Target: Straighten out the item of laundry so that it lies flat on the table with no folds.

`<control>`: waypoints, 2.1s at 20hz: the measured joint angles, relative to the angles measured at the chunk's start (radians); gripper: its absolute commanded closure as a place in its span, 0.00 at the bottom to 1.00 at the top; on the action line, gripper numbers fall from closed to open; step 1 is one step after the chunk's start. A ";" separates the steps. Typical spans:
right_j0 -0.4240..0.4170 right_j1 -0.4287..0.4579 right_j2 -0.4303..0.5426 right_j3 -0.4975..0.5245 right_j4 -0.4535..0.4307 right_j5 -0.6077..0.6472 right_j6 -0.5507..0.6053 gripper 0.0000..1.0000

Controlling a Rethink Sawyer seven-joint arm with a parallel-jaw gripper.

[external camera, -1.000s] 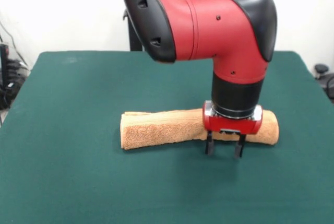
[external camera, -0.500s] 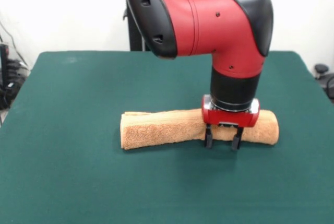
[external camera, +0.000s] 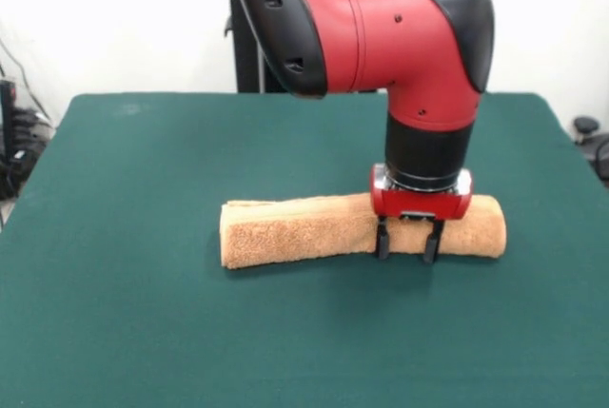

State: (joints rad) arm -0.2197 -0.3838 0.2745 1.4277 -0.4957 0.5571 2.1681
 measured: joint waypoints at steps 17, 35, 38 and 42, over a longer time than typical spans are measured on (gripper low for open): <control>0.031 -0.042 -0.061 0.134 0.020 -0.139 0.000 0.00; 0.050 -0.140 -0.095 0.361 0.032 -0.202 0.000 0.00; 0.043 -0.162 -0.096 0.393 0.035 -0.202 0.000 0.00; 0.042 -0.177 -0.096 0.413 0.041 -0.202 0.000 0.00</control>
State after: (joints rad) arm -0.1776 -0.5609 0.1781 1.8405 -0.4545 0.3550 2.1681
